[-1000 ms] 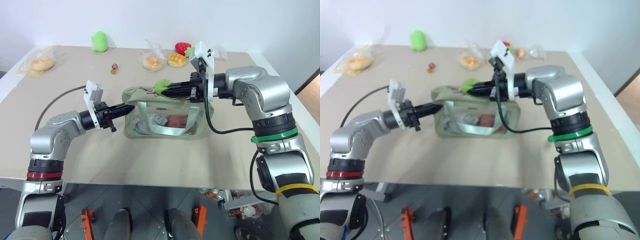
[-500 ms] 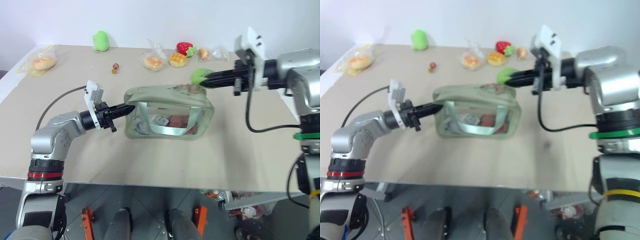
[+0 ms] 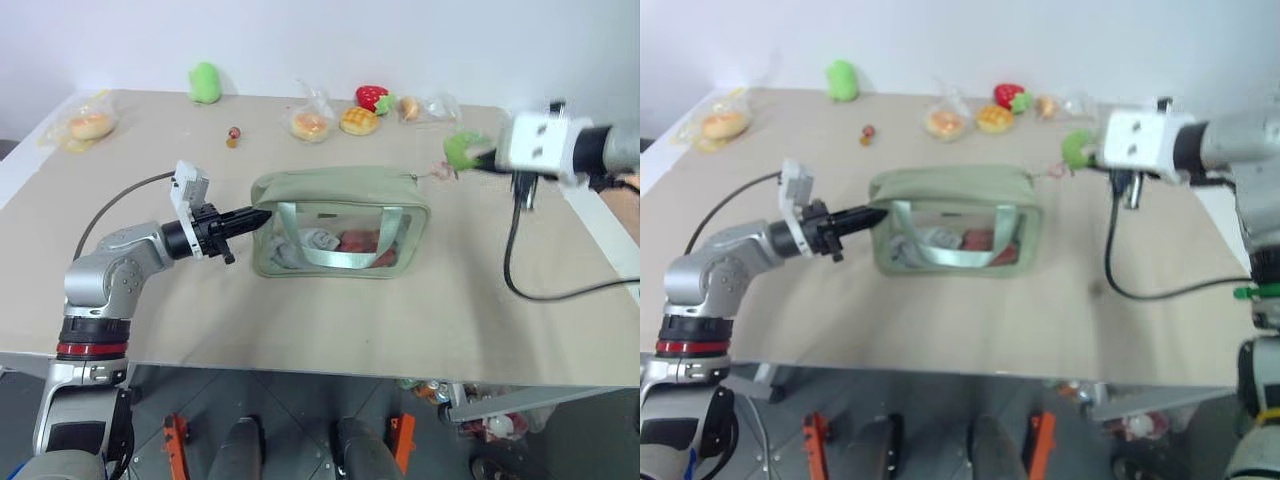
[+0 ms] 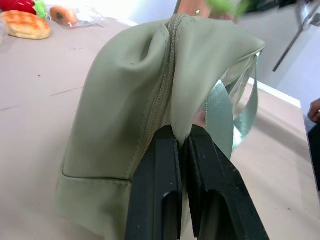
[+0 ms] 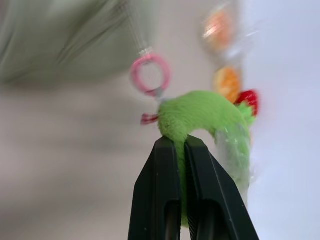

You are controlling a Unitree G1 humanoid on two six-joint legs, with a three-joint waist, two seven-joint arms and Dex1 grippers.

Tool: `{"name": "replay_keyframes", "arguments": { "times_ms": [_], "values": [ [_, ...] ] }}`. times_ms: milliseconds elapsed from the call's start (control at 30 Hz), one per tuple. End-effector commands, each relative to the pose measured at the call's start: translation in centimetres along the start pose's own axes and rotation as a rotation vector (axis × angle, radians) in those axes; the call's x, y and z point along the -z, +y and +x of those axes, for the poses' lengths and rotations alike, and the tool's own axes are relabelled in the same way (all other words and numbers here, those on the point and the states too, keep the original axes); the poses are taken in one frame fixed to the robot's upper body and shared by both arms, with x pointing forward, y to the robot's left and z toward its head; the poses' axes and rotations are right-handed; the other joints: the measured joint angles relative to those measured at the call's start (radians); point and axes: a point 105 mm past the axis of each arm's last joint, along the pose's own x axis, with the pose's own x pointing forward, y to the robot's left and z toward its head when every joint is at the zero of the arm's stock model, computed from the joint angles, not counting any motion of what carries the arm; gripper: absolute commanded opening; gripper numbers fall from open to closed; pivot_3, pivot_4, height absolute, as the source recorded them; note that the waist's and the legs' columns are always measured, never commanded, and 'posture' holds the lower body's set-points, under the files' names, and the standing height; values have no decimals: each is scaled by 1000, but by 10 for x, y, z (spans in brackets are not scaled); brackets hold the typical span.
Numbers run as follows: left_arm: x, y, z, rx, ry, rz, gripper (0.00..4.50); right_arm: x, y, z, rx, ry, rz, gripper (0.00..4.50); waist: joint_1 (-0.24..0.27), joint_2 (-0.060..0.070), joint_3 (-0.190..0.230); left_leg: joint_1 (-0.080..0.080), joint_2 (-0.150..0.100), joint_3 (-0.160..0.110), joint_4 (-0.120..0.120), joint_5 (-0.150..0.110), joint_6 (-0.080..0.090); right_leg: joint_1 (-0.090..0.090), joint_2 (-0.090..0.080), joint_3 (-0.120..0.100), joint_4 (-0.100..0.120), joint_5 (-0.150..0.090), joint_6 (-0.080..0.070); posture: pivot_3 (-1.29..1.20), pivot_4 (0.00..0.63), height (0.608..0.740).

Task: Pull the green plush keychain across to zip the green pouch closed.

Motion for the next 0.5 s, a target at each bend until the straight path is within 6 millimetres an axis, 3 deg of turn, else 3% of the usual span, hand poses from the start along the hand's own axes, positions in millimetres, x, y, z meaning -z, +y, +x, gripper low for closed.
{"name": "replay_keyframes", "arguments": {
  "times_ms": [33,300,500],
  "values": [
    [-3,0,-3,-5,0,10,0,17,26,8,-52,85,-50,27,-3,0,0,0,0,1,0,0,0,0,0,0,0,0,0,0,150,740],
    [-3,0,-4,-9,2,5,0,18,66,58,-78,76,-64,27,-11,1,0,2,0,1,0,3,1,0,1,1,1,3,-3,0,150,740],
    [-2,0,-4,-11,-1,-1,0,5,69,99,17,67,-84,27,-12,1,0,2,0,1,1,7,-1,0,1,2,1,5,-4,0,150,740]
  ]
}}
